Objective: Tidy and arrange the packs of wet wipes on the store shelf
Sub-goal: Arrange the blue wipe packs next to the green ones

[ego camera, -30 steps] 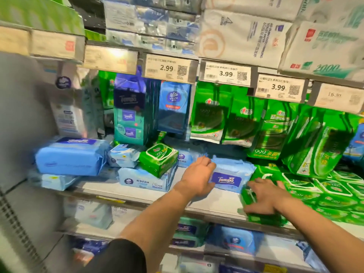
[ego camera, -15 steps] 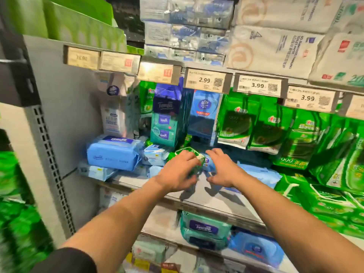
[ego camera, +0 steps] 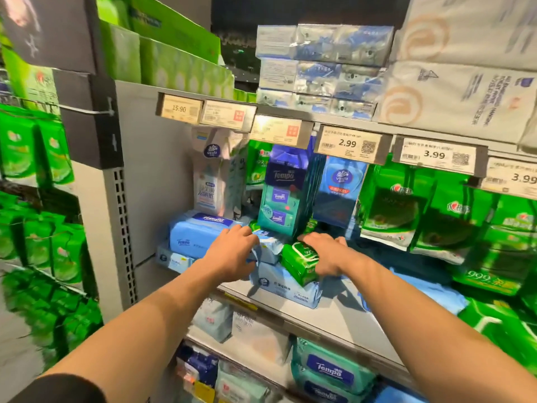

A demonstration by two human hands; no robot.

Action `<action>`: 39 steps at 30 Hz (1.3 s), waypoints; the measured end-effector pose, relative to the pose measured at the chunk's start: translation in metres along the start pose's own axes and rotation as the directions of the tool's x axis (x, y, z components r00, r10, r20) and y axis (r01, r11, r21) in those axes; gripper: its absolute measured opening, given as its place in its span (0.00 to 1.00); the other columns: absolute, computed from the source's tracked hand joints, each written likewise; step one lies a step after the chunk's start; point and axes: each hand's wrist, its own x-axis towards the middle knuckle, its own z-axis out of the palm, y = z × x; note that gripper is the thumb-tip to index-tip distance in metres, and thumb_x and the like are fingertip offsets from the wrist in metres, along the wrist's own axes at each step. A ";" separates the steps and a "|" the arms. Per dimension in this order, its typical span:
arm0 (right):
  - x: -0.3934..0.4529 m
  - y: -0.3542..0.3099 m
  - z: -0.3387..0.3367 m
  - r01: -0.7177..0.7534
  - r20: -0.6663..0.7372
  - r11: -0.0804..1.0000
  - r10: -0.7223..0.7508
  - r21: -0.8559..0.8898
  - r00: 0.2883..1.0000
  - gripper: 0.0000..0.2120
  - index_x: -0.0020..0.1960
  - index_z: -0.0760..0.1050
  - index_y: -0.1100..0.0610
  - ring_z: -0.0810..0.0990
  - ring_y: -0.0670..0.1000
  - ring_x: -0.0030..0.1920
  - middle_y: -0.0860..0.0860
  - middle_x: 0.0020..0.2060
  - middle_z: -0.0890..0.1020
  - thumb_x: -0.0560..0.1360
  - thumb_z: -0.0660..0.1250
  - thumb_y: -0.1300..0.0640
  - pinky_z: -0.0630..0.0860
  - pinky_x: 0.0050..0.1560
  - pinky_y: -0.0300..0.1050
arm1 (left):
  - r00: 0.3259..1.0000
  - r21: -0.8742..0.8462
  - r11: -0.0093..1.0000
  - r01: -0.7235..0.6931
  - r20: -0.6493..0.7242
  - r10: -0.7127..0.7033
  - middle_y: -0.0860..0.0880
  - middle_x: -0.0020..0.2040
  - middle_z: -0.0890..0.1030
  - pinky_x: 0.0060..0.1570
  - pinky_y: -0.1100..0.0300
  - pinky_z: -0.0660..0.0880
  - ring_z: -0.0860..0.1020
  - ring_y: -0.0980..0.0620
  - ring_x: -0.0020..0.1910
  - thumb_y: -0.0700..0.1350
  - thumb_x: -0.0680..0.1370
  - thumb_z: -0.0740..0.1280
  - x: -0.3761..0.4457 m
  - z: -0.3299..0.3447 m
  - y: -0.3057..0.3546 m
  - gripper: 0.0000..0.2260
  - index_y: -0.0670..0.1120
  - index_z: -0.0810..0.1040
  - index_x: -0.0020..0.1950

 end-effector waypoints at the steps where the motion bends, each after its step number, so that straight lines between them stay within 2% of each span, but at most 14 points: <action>1: 0.000 -0.001 -0.001 -0.008 -0.018 1.000 0.008 -0.023 1.000 0.37 0.74 0.61 0.47 0.67 0.55 0.67 0.50 0.64 0.70 0.68 0.72 0.49 0.63 0.63 0.60 | 1.000 0.029 1.000 -0.004 0.023 0.004 0.49 0.58 0.74 0.59 0.51 0.67 0.69 0.46 0.61 0.53 0.72 0.69 0.004 0.002 -0.003 0.19 0.51 0.75 0.61; 3: -0.002 -0.003 -0.004 -0.057 -0.014 0.997 0.056 -0.058 0.998 0.35 0.69 0.66 0.47 0.69 0.56 0.63 0.50 0.56 0.69 0.65 0.73 0.46 0.64 0.60 0.58 | 0.998 0.063 0.998 -0.021 0.060 0.017 0.49 0.59 0.73 0.61 0.50 0.65 0.69 0.46 0.62 0.54 0.73 0.69 0.010 0.004 -0.008 0.18 0.52 0.75 0.61; 6: -0.020 0.001 -0.009 -0.190 0.058 0.982 0.190 -0.010 0.980 0.38 0.63 0.68 0.51 0.74 0.56 0.56 0.51 0.54 0.71 0.58 0.77 0.41 0.70 0.56 0.52 | 0.996 0.038 0.999 -0.033 0.079 0.029 0.47 0.58 0.74 0.62 0.49 0.65 0.69 0.45 0.62 0.54 0.72 0.69 0.020 0.012 -0.011 0.18 0.50 0.75 0.60; 10: -0.066 0.021 0.001 -0.343 0.092 0.934 0.334 0.104 0.938 0.30 0.51 0.75 0.57 0.79 0.54 0.45 0.54 0.47 0.80 0.55 0.81 0.47 0.78 0.44 0.47 | 0.996 -0.009 1.000 0.026 0.090 -0.025 0.45 0.57 0.73 0.62 0.47 0.65 0.70 0.43 0.61 0.59 0.68 0.71 0.037 0.023 0.002 0.25 0.47 0.73 0.59; 14: -0.102 0.037 0.020 -0.418 0.148 0.907 0.406 0.059 0.902 0.27 0.46 0.77 0.59 0.80 0.56 0.42 0.56 0.42 0.80 0.53 0.81 0.49 0.79 0.40 0.48 | 0.993 0.013 0.994 0.111 0.051 -0.111 0.43 0.60 0.72 0.64 0.46 0.62 0.69 0.41 0.63 0.63 0.65 0.72 0.042 0.030 0.017 0.31 0.45 0.71 0.60; 17: -0.126 0.051 0.033 -0.474 0.193 0.881 0.465 -0.001 0.864 0.27 0.43 0.75 0.56 0.79 0.56 0.40 0.55 0.41 0.78 0.50 0.81 0.48 0.79 0.38 0.48 | 0.991 0.015 0.992 0.127 0.033 -0.127 0.43 0.59 0.72 0.62 0.46 0.64 0.70 0.41 0.61 0.63 0.64 0.73 0.042 0.032 0.026 0.33 0.44 0.70 0.60; 23: -0.153 0.071 0.047 -0.586 0.189 0.809 0.582 -0.044 0.791 0.33 0.54 0.74 0.55 0.77 0.57 0.47 0.53 0.51 0.70 0.52 0.80 0.49 0.78 0.46 0.49 | 0.987 -0.016 0.987 0.159 0.027 -0.159 0.44 0.58 0.73 0.60 0.48 0.66 0.71 0.43 0.59 0.65 0.66 0.71 0.045 0.033 0.024 0.32 0.46 0.70 0.59; 26: -0.153 0.076 0.049 -0.601 0.196 0.798 0.597 -0.049 0.778 0.35 0.61 0.74 0.55 0.77 0.57 0.53 0.53 0.57 0.71 0.56 0.78 0.50 0.73 0.56 0.50 | 0.990 0.014 0.990 0.141 0.018 -0.142 0.44 0.57 0.74 0.60 0.48 0.66 0.72 0.43 0.58 0.64 0.66 0.72 0.041 0.034 0.023 0.29 0.46 0.70 0.58; 29: -0.150 0.077 0.046 -0.597 0.229 0.790 0.612 -0.139 0.757 0.37 0.66 0.73 0.53 0.73 0.57 0.62 0.53 0.62 0.72 0.58 0.77 0.50 0.67 0.63 0.55 | 0.992 0.045 0.991 0.122 0.007 -0.123 0.45 0.57 0.76 0.63 0.48 0.65 0.72 0.44 0.59 0.63 0.67 0.71 0.038 0.033 0.018 0.27 0.48 0.69 0.56; 31: -0.144 0.073 0.041 -0.572 0.286 0.784 0.621 -0.241 0.730 0.36 0.66 0.72 0.53 0.69 0.58 0.66 0.54 0.64 0.70 0.61 0.77 0.49 0.66 0.65 0.56 | 0.995 0.083 0.992 0.096 0.004 -0.096 0.46 0.57 0.77 0.63 0.48 0.64 0.73 0.45 0.59 0.64 0.69 0.69 0.037 0.031 0.013 0.26 0.47 0.71 0.56; 33: -0.132 0.064 0.032 -0.529 0.346 0.792 0.609 -0.305 0.713 0.35 0.66 0.72 0.54 0.66 0.59 0.66 0.54 0.65 0.69 0.62 0.78 0.46 0.68 0.62 0.55 | 0.997 0.123 0.989 0.077 0.018 -0.079 0.47 0.57 0.78 0.64 0.48 0.63 0.74 0.45 0.59 0.65 0.71 0.67 0.038 0.031 0.007 0.25 0.47 0.71 0.56; 35: -0.114 0.050 0.023 -0.493 0.316 0.840 0.542 -0.226 0.779 0.36 0.65 0.71 0.54 0.69 0.58 0.63 0.54 0.63 0.70 0.62 0.78 0.43 0.71 0.59 0.51 | 0.997 0.138 0.988 0.069 0.033 -0.074 0.48 0.56 0.79 0.64 0.48 0.62 0.74 0.46 0.59 0.65 0.70 0.67 0.039 0.032 0.004 0.25 0.47 0.72 0.56; 37: -0.094 0.033 0.014 -0.419 0.164 0.908 0.414 -0.007 0.895 0.39 0.68 0.69 0.54 0.73 0.57 0.61 0.53 0.63 0.72 0.62 0.78 0.42 0.74 0.59 0.50 | 0.997 0.139 0.988 0.062 0.033 -0.067 0.48 0.55 0.79 0.63 0.47 0.62 0.75 0.46 0.57 0.65 0.69 0.67 0.040 0.032 0.005 0.24 0.48 0.72 0.55; 39: -0.073 0.012 0.009 -0.282 0.002 0.949 0.285 0.138 0.959 0.41 0.70 0.68 0.53 0.72 0.57 0.62 0.54 0.61 0.71 0.63 0.78 0.41 0.73 0.61 0.52 | 0.998 0.140 0.989 0.049 0.032 -0.054 0.49 0.54 0.80 0.62 0.47 0.61 0.76 0.46 0.56 0.63 0.69 0.67 0.041 0.030 0.007 0.23 0.48 0.73 0.54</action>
